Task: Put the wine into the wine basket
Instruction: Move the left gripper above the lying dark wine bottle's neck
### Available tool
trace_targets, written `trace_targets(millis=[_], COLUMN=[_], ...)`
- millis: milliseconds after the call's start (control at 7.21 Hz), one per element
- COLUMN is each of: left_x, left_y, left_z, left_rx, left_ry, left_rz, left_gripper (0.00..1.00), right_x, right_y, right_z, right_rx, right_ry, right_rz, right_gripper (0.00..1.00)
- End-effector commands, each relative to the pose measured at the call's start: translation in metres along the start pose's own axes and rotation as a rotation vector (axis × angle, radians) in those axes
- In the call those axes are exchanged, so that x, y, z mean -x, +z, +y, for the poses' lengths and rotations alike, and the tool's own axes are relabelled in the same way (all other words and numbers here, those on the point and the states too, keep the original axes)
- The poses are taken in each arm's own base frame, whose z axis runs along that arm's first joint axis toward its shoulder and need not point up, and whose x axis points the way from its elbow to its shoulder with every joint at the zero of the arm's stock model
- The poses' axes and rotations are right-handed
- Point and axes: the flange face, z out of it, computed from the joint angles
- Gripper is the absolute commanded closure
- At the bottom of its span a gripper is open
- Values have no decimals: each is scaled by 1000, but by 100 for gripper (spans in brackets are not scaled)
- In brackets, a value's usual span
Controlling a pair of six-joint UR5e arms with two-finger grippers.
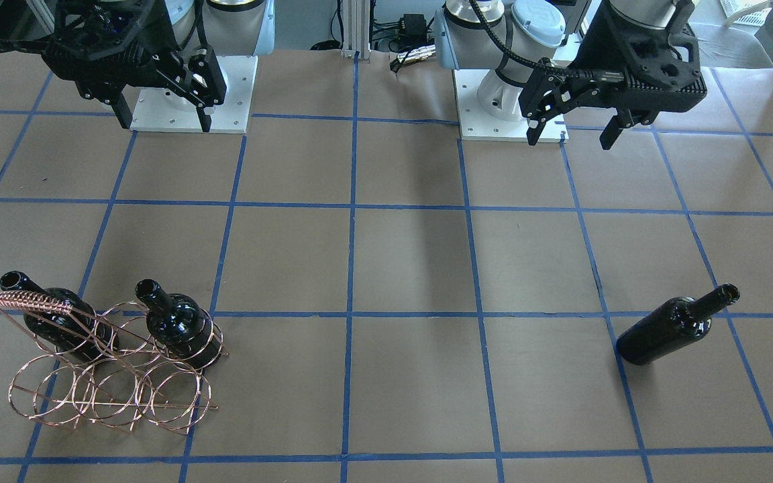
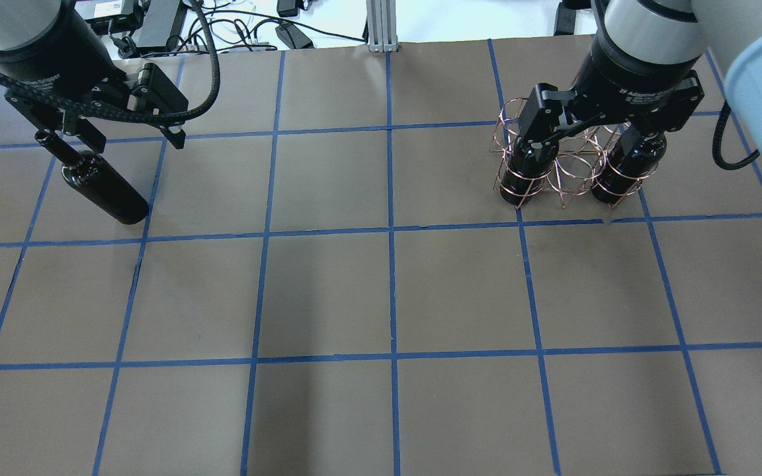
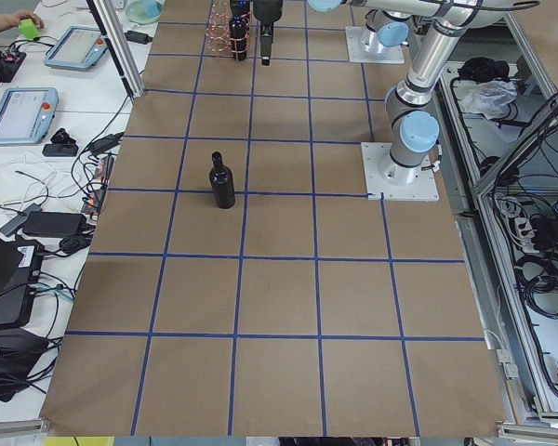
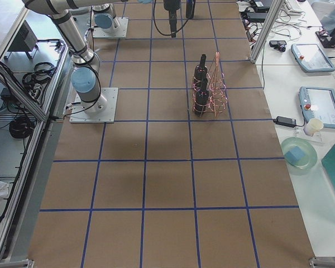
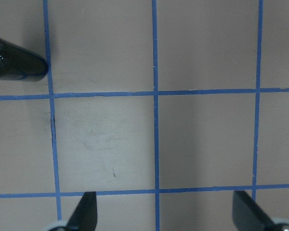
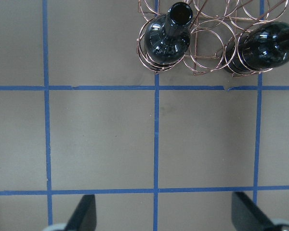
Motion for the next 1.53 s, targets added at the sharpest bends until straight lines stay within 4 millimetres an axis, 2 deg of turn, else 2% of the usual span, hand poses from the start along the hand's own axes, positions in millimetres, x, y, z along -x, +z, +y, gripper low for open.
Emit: trace_targets(millis=[0, 971, 1248, 1387], left_x=[1, 2, 1, 10], left_y=[1, 2, 7, 8], left_z=[0, 0, 6, 2], left_rx=[5, 13, 39, 28], left_ry=[1, -1, -3, -6], left_rz=[-9, -7, -2, -6], left_gripper=[0, 0, 0, 0], right_x=[0, 0, 0, 0], right_y=[0, 0, 0, 0], right_z=[0, 0, 0, 0], right_rx=[0, 0, 0, 0], right_ry=[0, 0, 1, 1], right_rz=[0, 0, 0, 0], right_gripper=[0, 0, 0, 0])
